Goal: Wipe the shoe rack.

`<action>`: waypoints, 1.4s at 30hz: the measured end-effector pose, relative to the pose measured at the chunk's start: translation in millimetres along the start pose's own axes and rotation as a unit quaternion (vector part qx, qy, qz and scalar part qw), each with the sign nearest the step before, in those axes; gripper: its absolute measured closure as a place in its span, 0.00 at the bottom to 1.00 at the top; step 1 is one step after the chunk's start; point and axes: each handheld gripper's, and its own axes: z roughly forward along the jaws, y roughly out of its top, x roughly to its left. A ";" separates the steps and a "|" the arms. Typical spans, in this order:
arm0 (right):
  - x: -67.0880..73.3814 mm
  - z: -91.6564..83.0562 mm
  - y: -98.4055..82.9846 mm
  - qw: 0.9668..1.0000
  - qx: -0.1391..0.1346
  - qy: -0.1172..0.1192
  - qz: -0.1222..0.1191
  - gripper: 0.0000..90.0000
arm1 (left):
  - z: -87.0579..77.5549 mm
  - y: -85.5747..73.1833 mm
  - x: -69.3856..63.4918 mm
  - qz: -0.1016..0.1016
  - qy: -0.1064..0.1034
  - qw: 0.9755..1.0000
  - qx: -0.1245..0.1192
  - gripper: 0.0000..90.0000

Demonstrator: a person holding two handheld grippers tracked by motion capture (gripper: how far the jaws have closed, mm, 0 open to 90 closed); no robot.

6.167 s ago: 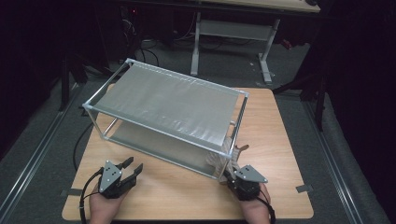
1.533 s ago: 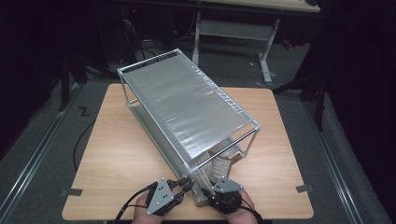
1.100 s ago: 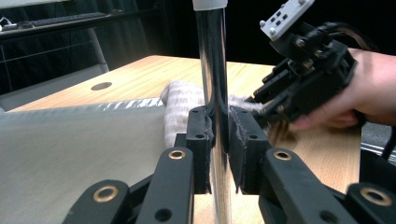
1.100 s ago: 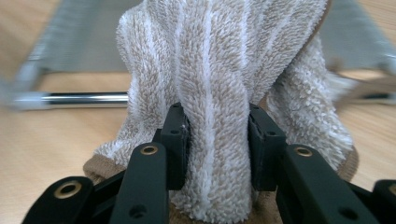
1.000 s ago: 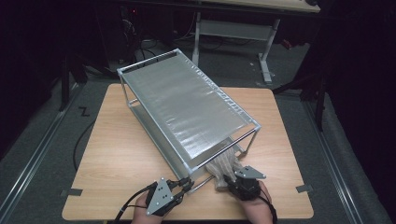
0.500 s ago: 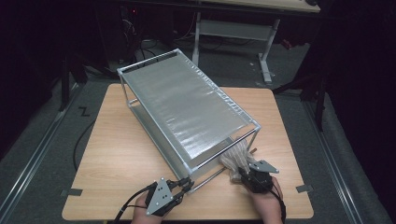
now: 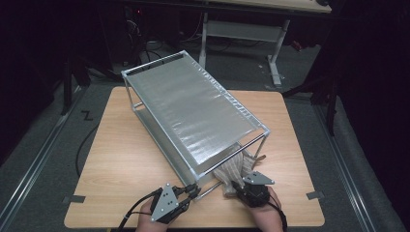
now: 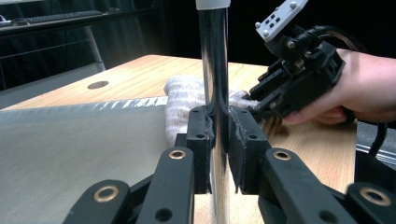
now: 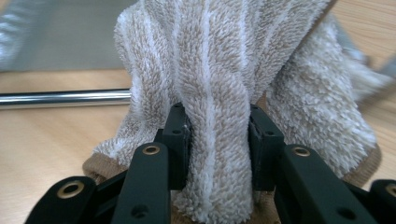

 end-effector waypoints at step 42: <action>29.7 2.4 7.0 0.999 0.006 0.043 -0.017 0.74 | -0.9 0.0 0.9 -0.002 0.000 1.000 0.001 0.88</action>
